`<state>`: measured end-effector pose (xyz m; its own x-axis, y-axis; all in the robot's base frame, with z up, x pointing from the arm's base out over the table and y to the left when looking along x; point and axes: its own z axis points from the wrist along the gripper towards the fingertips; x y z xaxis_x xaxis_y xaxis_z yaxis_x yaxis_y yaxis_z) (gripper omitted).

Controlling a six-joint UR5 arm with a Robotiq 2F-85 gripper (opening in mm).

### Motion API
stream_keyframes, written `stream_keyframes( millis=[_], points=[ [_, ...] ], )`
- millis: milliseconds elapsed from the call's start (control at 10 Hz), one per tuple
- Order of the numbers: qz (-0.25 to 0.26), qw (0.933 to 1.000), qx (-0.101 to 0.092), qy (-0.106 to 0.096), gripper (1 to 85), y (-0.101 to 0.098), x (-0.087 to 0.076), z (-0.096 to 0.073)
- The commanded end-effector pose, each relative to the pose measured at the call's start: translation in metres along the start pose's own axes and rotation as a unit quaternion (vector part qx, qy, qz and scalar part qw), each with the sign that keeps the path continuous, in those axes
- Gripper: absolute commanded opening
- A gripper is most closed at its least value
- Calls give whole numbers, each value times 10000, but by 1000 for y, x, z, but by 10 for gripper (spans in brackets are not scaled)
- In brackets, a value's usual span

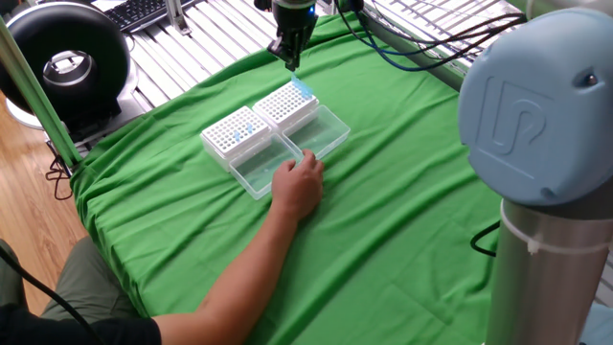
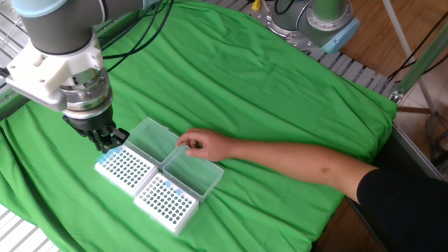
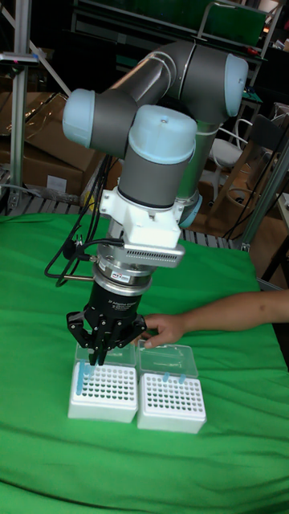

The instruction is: Insert a medium pipette tip into the holder for medium pipette tips

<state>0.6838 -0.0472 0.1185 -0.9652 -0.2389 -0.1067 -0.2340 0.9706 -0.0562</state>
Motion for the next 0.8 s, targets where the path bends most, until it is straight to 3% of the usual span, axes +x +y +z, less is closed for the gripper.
stream_keyframes(
  millis=[0,700],
  points=[
    [45,9999,-118,-52,10,2,5,4],
    [62,9999,-140,-26,10,1,15,5]
  ],
)
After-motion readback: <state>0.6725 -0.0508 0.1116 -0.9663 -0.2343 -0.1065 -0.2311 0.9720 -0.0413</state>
